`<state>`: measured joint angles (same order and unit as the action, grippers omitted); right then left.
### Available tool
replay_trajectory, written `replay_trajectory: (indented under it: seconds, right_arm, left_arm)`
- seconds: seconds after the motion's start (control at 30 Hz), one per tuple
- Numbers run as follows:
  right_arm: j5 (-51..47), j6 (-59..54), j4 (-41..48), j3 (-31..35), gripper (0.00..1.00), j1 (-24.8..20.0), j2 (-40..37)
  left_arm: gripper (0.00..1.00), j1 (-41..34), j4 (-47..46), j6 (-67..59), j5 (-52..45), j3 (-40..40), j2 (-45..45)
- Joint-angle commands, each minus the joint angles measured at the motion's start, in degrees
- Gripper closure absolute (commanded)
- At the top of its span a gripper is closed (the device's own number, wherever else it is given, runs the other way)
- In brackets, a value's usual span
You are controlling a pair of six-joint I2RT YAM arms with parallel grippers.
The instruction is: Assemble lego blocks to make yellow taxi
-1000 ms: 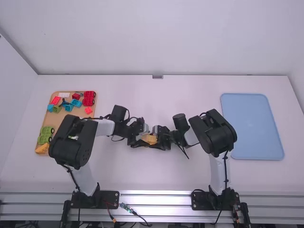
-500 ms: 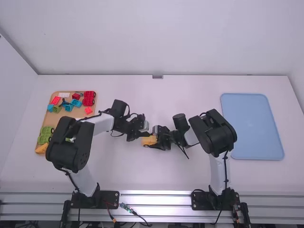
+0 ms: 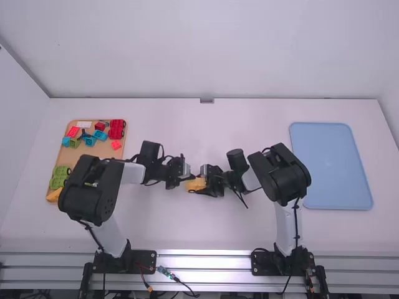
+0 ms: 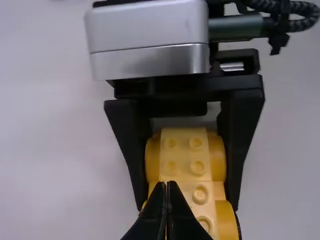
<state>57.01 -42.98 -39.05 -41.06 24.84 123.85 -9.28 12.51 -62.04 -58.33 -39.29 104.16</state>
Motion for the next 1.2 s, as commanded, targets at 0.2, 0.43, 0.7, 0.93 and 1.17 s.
replay_trajectory:
  seconds: [0.2,0.43,0.7,0.93,1.17]
  right_arm:
    - [-0.26,0.74,0.46,0.59,0.97,-0.15,1.23]
    - [-0.28,0.74,0.44,0.59,0.97,-0.15,1.23]
    - [-0.26,0.74,0.26,0.59,0.97,-0.15,1.23]
    - [-0.26,0.74,0.24,0.59,0.97,-0.15,1.23]
    - [0.02,0.76,0.28,0.59,0.97,-0.98,1.23]
  left_arm:
    - [0.98,0.17,0.68,6.9,-0.85,2.19,1.03]
    - [0.98,-1.25,0.92,7.23,2.16,2.58,1.25]
    - [0.98,-1.73,-0.5,7.45,2.47,1.73,4.36]
    - [0.98,-2.03,-2.05,7.27,6.14,1.66,8.42]
    - [0.98,-1.99,-1.46,9.11,11.5,2.19,11.46]
